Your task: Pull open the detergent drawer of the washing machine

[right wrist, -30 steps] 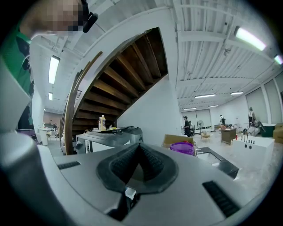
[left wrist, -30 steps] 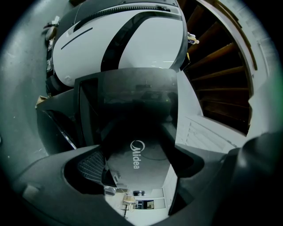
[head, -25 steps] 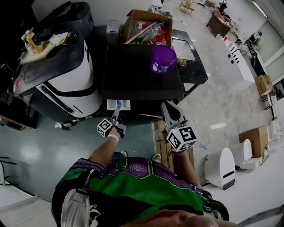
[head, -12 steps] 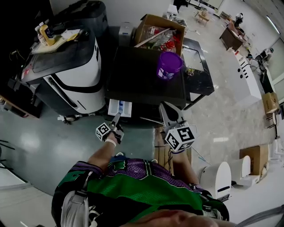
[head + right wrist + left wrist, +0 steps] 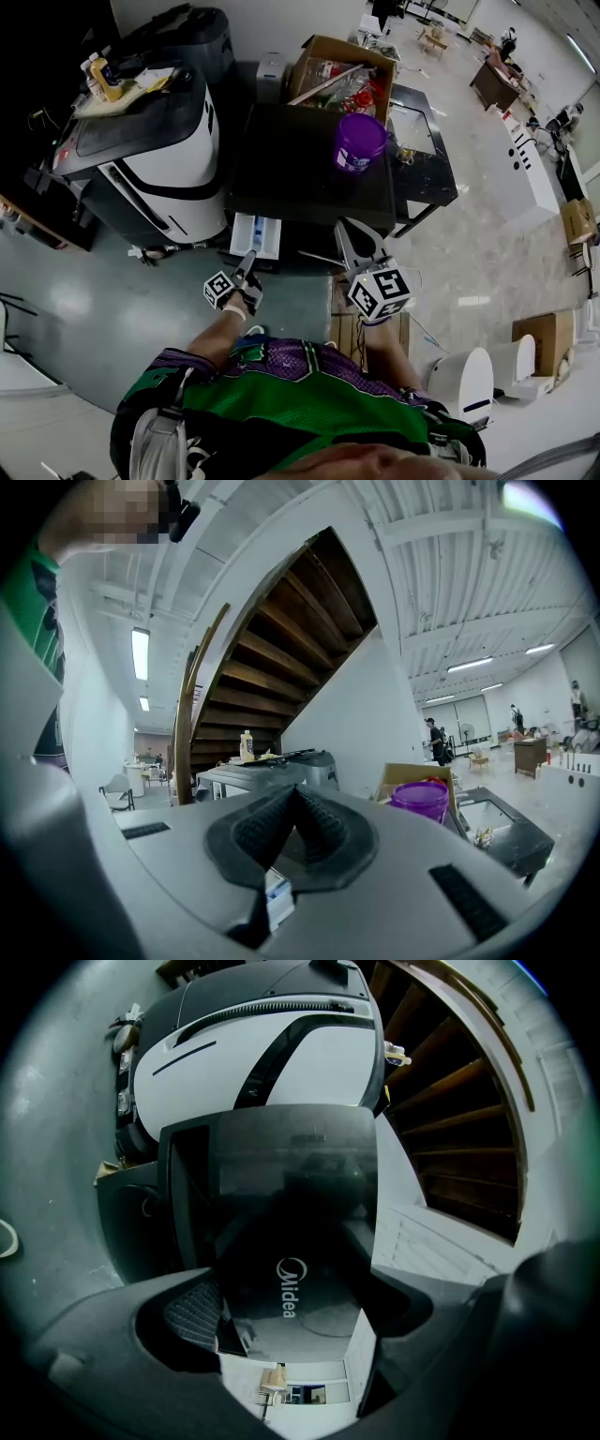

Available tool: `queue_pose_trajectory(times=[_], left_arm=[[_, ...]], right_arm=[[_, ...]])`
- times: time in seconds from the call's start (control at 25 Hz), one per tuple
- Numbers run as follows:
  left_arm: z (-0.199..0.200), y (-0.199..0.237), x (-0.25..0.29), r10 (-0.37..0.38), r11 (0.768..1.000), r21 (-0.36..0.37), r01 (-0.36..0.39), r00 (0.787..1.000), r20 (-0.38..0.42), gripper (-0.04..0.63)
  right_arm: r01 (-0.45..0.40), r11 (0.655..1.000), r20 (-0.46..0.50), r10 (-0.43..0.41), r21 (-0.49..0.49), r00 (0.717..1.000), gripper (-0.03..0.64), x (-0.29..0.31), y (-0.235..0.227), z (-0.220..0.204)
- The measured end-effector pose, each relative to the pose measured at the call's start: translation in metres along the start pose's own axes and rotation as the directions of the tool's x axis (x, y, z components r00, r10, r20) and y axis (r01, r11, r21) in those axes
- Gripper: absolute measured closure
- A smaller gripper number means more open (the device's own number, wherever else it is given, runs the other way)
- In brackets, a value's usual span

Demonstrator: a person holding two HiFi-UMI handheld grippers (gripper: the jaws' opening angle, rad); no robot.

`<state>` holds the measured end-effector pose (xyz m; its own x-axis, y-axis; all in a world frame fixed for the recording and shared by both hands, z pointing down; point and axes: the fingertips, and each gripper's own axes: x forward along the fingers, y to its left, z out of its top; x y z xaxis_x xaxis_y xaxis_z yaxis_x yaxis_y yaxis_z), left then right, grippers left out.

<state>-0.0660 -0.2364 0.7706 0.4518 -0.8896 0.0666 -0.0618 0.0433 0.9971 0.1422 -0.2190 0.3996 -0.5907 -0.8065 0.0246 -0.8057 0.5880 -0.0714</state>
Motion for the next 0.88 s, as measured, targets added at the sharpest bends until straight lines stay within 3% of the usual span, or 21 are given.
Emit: queue_pose_trajectory(times=[0.32,0.6,0.88], left_arm=[[-0.002,0.002,-0.003,0.010,1.000,0.004,-0.010,1.000,-0.006,0.158],[-0.011,-0.002,-0.009,0.040,0.996,0.088,-0.031,0.993,-0.111,0.156],[0.000,-0.011,-0.030,0.042,0.991,0.131,-0.032,0.997,-0.070,0.156]], right_arm=[[-0.022,1.000,-0.003,0.022,0.007,1.000,0.615,0.001,0.004,-0.003],[-0.034,0.999,0.003,0.034,0.014,0.999,0.615,-0.001,0.005,-0.001],[-0.058,0.998,0.013,0.058,0.013,0.998,0.615,0.001,0.012,0.002]])
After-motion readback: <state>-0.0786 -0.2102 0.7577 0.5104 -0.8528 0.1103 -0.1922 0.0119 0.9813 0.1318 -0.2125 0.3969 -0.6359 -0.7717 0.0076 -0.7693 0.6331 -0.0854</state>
